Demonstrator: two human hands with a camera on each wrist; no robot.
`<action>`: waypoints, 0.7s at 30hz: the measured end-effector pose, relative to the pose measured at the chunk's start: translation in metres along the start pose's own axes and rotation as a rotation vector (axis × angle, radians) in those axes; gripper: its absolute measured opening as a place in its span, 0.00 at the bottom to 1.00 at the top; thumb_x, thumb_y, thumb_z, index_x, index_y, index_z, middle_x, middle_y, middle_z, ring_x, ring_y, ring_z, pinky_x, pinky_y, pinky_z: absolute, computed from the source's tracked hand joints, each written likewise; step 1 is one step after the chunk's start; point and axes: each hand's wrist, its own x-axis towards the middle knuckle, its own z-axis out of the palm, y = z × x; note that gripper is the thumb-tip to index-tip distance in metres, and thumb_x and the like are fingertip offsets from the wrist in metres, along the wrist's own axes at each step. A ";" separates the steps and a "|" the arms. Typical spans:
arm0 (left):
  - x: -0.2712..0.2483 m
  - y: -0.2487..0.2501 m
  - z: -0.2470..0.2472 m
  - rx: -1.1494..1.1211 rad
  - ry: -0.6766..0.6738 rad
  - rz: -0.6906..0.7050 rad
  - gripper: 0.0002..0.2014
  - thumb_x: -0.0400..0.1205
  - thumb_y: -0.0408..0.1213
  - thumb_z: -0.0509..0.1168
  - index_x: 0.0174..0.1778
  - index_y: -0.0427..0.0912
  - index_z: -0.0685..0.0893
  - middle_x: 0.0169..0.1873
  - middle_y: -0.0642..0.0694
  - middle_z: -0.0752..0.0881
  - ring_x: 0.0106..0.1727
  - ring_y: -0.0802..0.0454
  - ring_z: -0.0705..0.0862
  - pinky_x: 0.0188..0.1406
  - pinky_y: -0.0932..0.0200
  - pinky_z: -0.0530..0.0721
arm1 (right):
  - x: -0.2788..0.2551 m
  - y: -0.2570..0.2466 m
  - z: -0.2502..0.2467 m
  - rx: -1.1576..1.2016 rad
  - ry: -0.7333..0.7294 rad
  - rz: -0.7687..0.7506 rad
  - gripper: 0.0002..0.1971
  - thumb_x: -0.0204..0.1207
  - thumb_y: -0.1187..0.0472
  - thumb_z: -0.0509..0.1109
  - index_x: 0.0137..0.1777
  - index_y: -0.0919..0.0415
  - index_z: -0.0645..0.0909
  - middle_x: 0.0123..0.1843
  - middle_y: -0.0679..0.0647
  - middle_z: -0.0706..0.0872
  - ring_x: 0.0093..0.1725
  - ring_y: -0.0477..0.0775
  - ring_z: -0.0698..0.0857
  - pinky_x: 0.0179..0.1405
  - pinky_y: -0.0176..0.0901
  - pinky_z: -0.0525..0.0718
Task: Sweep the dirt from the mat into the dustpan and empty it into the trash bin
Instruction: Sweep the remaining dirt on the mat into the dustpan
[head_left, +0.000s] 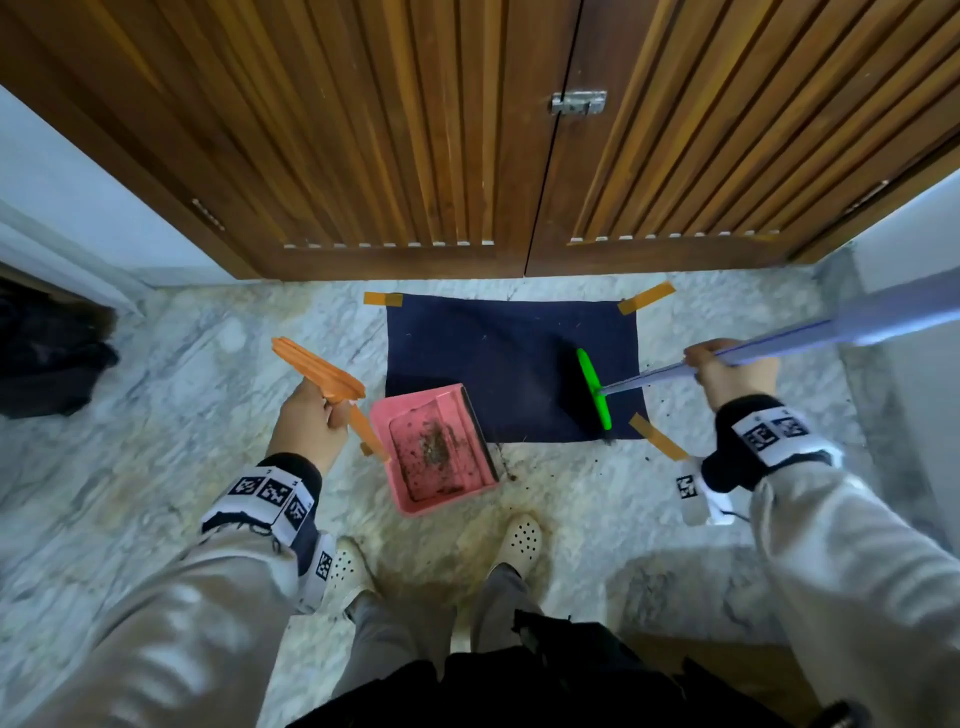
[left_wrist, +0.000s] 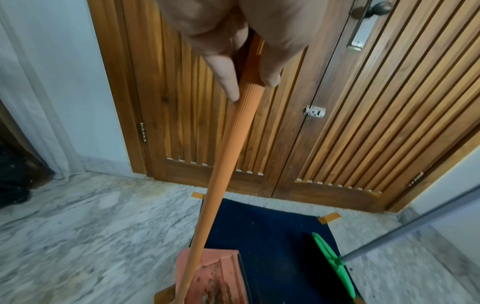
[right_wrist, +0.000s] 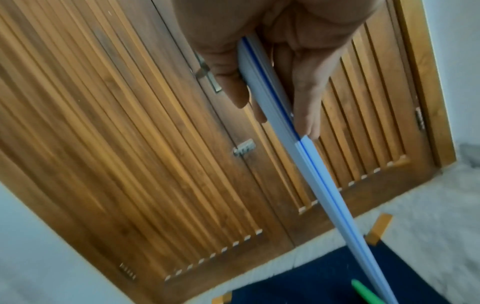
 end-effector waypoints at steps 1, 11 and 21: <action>-0.001 -0.001 0.004 0.006 -0.015 -0.005 0.08 0.81 0.32 0.58 0.53 0.33 0.75 0.48 0.37 0.82 0.52 0.38 0.83 0.49 0.52 0.79 | -0.005 0.008 0.014 -0.074 -0.055 0.002 0.19 0.72 0.56 0.64 0.51 0.74 0.81 0.39 0.67 0.82 0.35 0.57 0.75 0.35 0.48 0.74; -0.001 0.003 0.020 -0.030 0.062 -0.014 0.10 0.81 0.31 0.60 0.57 0.33 0.75 0.52 0.33 0.84 0.53 0.35 0.83 0.49 0.49 0.79 | -0.075 0.009 0.086 0.083 -0.358 -0.018 0.08 0.72 0.65 0.69 0.34 0.55 0.84 0.36 0.54 0.85 0.45 0.62 0.85 0.54 0.52 0.84; 0.002 -0.007 -0.012 -0.067 -0.002 -0.025 0.04 0.81 0.30 0.58 0.46 0.43 0.73 0.43 0.46 0.78 0.46 0.45 0.77 0.40 0.55 0.76 | -0.033 -0.009 -0.004 0.289 -0.005 0.092 0.07 0.68 0.70 0.71 0.30 0.62 0.83 0.24 0.54 0.85 0.35 0.61 0.86 0.32 0.37 0.90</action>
